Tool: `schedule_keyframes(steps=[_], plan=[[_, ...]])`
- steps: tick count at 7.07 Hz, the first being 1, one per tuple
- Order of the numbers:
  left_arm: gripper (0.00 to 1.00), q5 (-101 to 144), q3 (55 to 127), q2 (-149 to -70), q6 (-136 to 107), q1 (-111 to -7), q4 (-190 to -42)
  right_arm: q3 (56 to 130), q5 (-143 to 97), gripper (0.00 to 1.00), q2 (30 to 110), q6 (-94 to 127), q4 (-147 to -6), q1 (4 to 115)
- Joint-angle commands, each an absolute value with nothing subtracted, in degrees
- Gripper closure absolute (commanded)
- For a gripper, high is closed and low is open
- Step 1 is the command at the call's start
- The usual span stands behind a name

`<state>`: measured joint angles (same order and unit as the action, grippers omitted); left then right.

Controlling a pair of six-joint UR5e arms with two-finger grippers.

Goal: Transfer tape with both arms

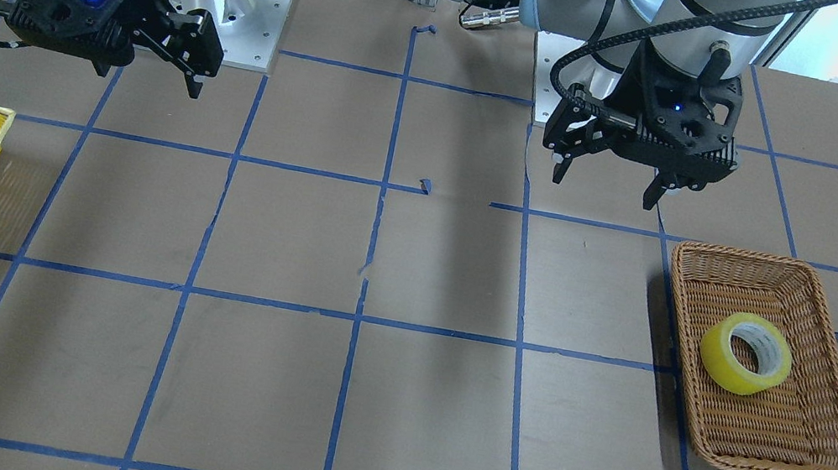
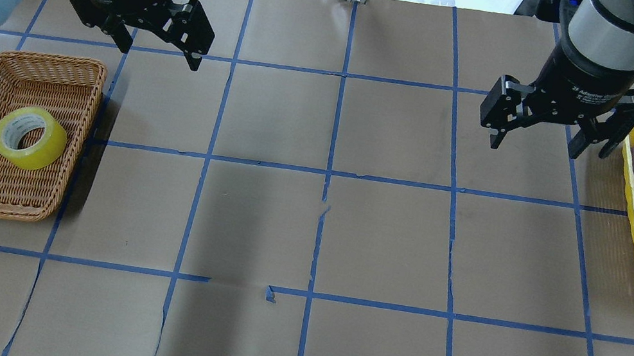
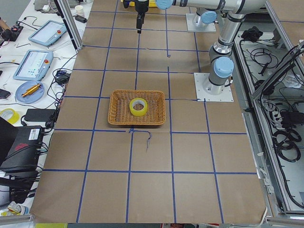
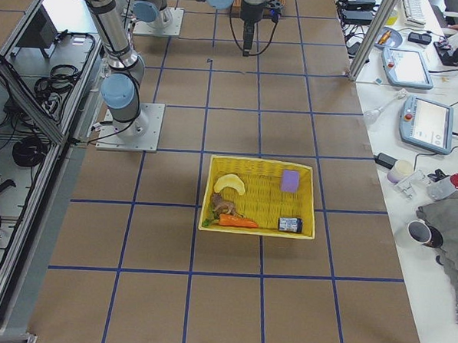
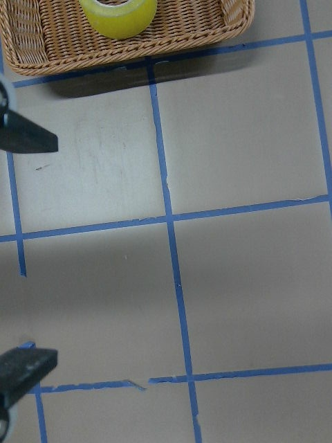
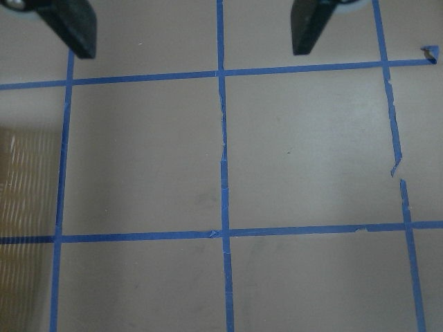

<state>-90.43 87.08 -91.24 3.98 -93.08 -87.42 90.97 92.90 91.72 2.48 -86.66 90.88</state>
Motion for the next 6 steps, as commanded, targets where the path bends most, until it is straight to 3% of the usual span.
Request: schedule_keyframes(steps=[1, 6], plan=[[0.0, -90.4, 87.1, -91.2, 4.0, -93.1, -87.5, 91.0, 92.9, 0.0, 91.7, 2.4, -86.7, 90.9], [0.0, -90.4, 87.1, -90.4, 4.0, -93.1, -87.9, 90.9, 93.6, 0.0, 91.8, 2.3, -86.7, 90.8]])
